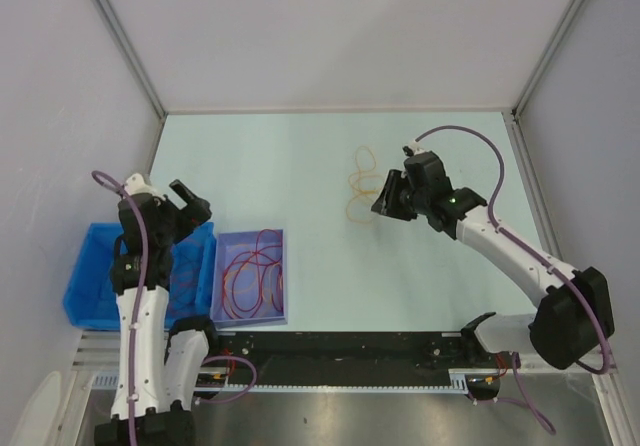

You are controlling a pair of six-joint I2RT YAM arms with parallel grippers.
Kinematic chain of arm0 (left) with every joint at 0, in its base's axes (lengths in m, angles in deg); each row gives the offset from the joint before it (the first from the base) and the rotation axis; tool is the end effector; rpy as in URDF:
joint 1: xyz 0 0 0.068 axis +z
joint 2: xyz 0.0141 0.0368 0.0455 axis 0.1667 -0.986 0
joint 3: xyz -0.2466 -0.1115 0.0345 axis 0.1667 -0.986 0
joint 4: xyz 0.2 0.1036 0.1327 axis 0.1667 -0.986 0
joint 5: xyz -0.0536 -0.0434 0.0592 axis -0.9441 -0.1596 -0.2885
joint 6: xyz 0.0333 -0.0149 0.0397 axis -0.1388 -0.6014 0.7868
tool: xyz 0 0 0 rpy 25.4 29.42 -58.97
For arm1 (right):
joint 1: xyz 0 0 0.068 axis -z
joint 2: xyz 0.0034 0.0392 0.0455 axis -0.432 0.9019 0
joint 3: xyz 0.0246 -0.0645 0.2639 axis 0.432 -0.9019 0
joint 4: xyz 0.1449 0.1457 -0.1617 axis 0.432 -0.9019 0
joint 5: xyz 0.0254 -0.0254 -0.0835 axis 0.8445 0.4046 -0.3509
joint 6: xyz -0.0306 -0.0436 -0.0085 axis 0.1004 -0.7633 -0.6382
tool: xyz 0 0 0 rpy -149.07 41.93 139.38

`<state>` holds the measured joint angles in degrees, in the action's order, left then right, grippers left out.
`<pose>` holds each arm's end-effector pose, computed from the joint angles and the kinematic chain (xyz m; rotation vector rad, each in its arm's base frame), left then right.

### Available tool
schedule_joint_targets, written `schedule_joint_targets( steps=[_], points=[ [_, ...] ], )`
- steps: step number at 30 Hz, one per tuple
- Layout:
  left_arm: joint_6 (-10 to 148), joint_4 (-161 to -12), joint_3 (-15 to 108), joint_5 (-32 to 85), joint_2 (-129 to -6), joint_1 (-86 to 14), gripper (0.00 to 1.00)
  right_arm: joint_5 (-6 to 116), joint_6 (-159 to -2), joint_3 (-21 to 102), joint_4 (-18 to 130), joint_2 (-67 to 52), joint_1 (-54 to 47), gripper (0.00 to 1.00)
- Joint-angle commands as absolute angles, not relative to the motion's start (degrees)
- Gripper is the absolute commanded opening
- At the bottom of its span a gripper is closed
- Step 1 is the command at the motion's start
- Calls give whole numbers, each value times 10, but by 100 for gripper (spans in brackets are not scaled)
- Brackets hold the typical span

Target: Untangle the cables

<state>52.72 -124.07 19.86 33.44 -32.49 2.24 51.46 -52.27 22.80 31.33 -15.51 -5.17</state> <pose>0.1480 0.0303 0.3111 -0.7003 1.9785 -0.1930 0.2383 0.1450 0.2877 0.0473 2.3779 0.6673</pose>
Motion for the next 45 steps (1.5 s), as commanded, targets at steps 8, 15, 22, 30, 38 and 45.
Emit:
schedule_joint_targets(
  steps=[8, 15, 22, 30, 38, 45],
  points=[
    [617, -1236, 193, 238, -300, -90, 100, 511, -566, 328, 377, -2, -18, 36],
    [600, -1202, 145, 185, -278, -92, 100, 524, -567, 396, 404, 102, 0, 36],
    [605, -1180, 134, 182, -268, -92, 99, 536, -565, 452, 401, 185, 3, 36],
    [606, -1177, 133, 185, -271, -91, 98, 537, -564, 504, 382, 247, -2, 34],
    [607, -1173, 132, 182, -264, -91, 98, 488, -582, 579, 332, 292, -14, 34],
    [608, -1173, 131, 179, -266, -89, 97, 449, -581, 583, 315, 303, -13, 34]
  ],
)
